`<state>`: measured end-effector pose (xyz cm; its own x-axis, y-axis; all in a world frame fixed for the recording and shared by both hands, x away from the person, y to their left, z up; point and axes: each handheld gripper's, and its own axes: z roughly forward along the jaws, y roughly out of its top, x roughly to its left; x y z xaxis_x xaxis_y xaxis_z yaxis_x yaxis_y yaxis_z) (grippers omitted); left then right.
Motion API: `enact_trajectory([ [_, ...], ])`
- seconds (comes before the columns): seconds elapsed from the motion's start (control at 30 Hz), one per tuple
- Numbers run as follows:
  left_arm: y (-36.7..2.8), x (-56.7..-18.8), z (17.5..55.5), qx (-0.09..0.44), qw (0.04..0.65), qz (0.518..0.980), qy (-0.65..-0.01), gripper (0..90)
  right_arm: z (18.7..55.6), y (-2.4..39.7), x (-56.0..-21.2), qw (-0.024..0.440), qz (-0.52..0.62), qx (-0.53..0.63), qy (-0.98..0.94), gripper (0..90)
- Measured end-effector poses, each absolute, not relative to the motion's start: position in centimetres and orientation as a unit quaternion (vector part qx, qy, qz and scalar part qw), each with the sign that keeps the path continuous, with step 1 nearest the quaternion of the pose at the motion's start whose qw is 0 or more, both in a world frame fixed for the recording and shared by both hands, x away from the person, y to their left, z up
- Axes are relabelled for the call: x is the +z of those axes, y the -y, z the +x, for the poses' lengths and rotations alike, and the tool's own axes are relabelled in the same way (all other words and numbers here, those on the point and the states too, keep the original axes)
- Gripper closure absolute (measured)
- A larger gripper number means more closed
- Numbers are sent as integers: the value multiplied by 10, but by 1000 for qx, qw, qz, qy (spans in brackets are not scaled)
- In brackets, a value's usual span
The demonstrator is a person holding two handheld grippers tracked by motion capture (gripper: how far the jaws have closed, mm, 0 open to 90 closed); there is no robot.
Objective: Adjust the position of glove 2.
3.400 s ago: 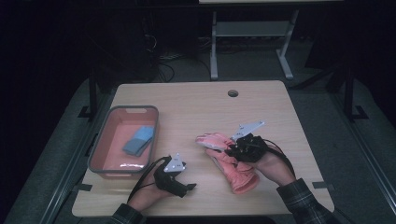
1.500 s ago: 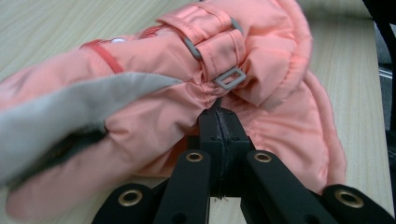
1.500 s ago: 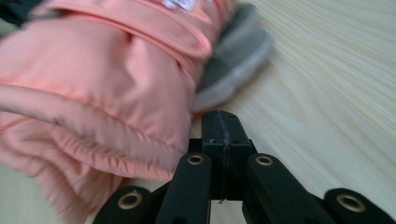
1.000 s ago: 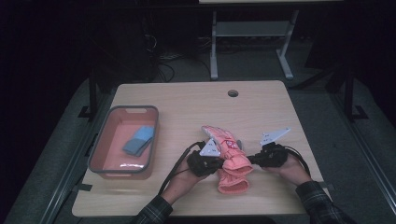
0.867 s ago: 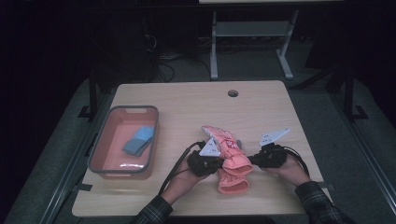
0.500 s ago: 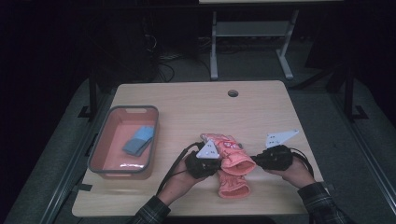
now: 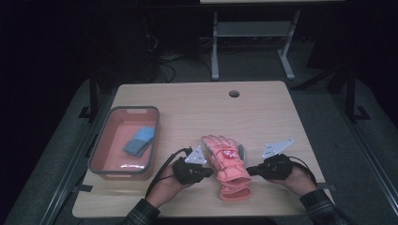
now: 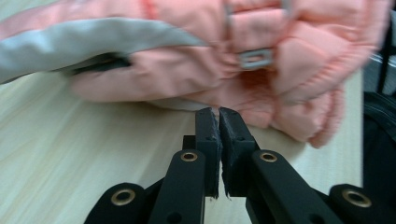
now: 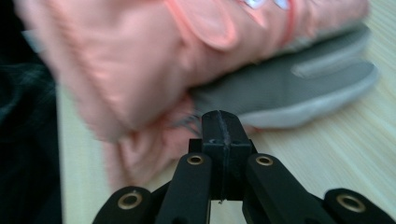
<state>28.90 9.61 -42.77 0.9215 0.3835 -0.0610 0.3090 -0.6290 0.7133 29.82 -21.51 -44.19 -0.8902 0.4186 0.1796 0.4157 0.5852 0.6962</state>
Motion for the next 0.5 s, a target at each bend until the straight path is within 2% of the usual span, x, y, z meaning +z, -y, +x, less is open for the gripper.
enact_trajectory([
  [0.2, -93, -434, 304, 47, 378, 897, -224, 873, 301, 209, -454, -1, 241, 372, -896, 900],
  [0.5, -96, -432, 322, 43, 369, 898, -234, 872, 299, 186, -458, -8, 220, 375, -901, 900],
])
